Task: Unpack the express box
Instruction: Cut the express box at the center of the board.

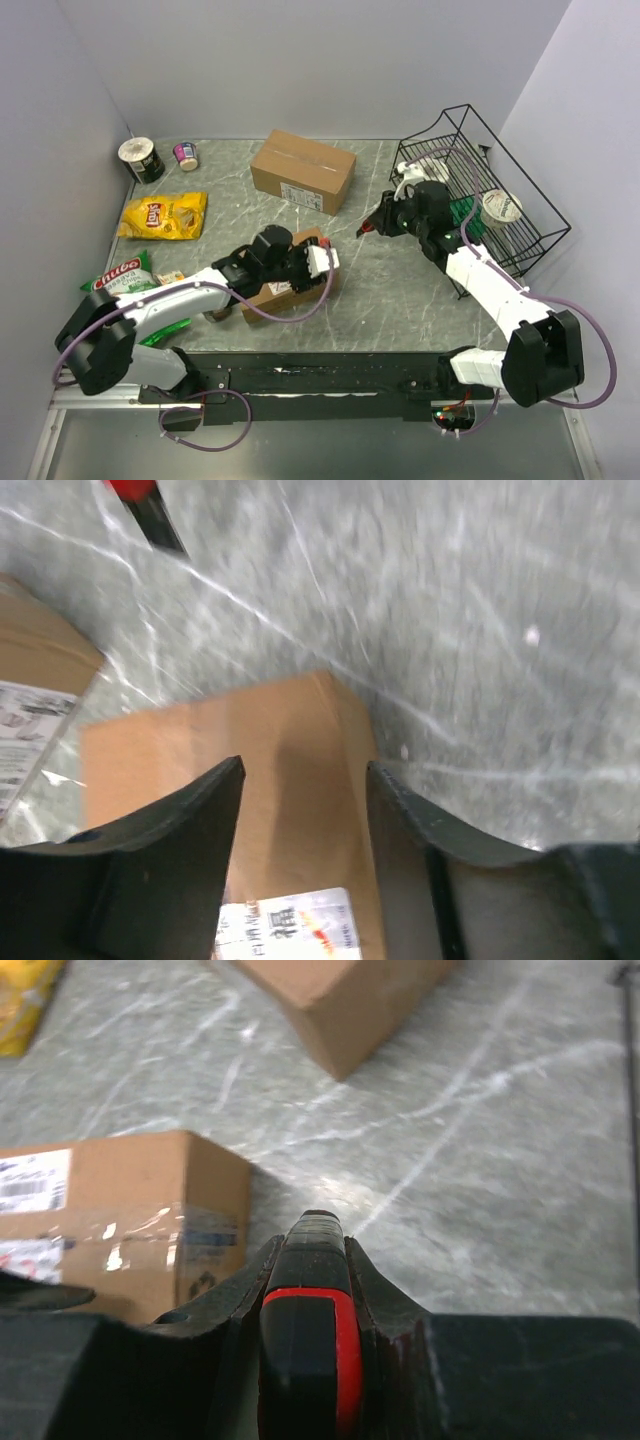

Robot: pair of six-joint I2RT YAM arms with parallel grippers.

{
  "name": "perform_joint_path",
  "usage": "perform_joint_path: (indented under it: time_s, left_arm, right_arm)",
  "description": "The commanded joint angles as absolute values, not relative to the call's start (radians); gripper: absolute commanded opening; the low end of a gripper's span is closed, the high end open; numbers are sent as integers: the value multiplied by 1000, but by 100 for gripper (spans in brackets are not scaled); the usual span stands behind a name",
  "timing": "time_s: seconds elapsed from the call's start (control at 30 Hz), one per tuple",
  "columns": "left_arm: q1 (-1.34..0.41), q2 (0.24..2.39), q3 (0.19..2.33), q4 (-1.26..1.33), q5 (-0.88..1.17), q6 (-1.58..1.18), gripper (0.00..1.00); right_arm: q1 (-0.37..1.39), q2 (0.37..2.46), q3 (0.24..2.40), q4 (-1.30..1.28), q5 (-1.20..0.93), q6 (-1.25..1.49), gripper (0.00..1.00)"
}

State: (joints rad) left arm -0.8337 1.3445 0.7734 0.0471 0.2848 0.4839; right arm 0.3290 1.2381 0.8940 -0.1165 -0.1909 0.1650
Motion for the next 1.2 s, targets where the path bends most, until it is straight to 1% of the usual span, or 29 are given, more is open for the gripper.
perform_joint_path:
  time_s: [0.0, 0.07, 0.1, 0.13, 0.17, 0.2, 0.23, 0.27, 0.33, 0.5, 0.73, 0.87, 1.17]
  left_arm:
    - [-830, 1214, 887, -43, 340, 353, 69]
    - [-804, 1184, 914, -64, 338, 253, 78]
    - [-790, 1187, 926, -74, 324, 214, 85]
    - [-741, 1199, 952, -86, 337, 139, 86]
    - [-708, 1245, 966, -127, 354, 99, 86]
    - [-668, 1274, 979, -139, 377, 59, 85]
    - [-590, 1302, 989, -144, 444, 7, 84]
    - [-557, 1346, 985, -117, 462, -52, 83]
    - [-496, 1376, 959, -68, 491, -96, 84]
    - [-439, 1499, 991, -43, 540, -124, 83]
    - [-420, 1600, 1014, -32, 551, -164, 79]
    - [-413, 1621, 1000, -37, 549, -163, 75]
    - [-400, 1635, 980, -31, 535, -175, 73]
  right_arm:
    - [262, 1259, 965, 11, -538, 139, 0]
    - [238, 1304, 1027, -20, -548, 187, 0]
    - [233, 1322, 1058, -58, -493, 277, 0]
    - [219, 1348, 1080, -87, -482, 340, 0]
    - [187, 1348, 1054, -39, -503, 406, 0]
    - [175, 1342, 1010, 66, -576, 531, 0]
    - [172, 1310, 894, 172, -565, 579, 0]
    - [187, 1289, 846, 337, -539, 604, 0]
    - [199, 1272, 770, 415, -515, 638, 0]
    - [256, 1270, 727, 511, -503, 631, 0]
    - [294, 1296, 738, 500, -460, 607, 0]
    - [307, 1308, 749, 470, -437, 574, 0]
    - [348, 1321, 793, 374, -354, 494, 0]
